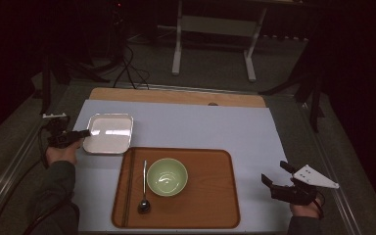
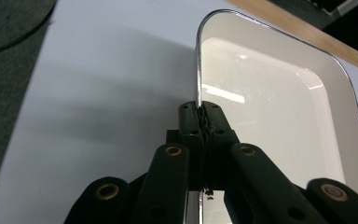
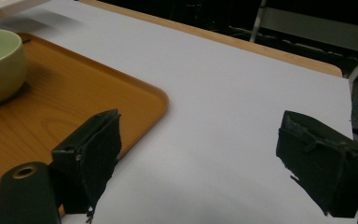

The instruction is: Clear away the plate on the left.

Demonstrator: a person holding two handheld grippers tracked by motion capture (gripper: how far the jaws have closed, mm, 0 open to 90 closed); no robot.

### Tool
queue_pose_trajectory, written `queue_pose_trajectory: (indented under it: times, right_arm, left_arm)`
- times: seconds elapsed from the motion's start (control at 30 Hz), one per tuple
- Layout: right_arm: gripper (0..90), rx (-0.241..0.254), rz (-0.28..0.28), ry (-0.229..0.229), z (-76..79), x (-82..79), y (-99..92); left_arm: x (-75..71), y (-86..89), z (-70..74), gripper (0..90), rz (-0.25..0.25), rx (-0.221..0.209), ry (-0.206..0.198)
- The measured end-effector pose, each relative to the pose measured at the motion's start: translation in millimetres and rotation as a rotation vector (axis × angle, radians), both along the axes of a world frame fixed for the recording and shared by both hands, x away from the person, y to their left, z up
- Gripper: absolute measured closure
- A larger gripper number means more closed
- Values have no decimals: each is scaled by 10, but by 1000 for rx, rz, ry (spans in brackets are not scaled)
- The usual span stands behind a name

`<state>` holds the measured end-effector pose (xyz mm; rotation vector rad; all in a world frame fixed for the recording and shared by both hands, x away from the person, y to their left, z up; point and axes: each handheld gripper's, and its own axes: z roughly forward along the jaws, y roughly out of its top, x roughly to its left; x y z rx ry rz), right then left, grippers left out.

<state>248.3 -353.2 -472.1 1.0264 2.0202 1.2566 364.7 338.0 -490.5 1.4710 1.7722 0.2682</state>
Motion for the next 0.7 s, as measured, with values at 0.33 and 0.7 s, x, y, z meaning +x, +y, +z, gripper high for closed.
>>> queue_pose_trajectory:
  times: [0.33,0.7]
  right_arm:
    - [137,3,3,-1,1,7,2]
    - [137,3,3,-3,2,8,4]
  left_arm:
    - [66,-306,331,893,-99,30,-71]
    - [137,-779,713,894,-251,53,-162]
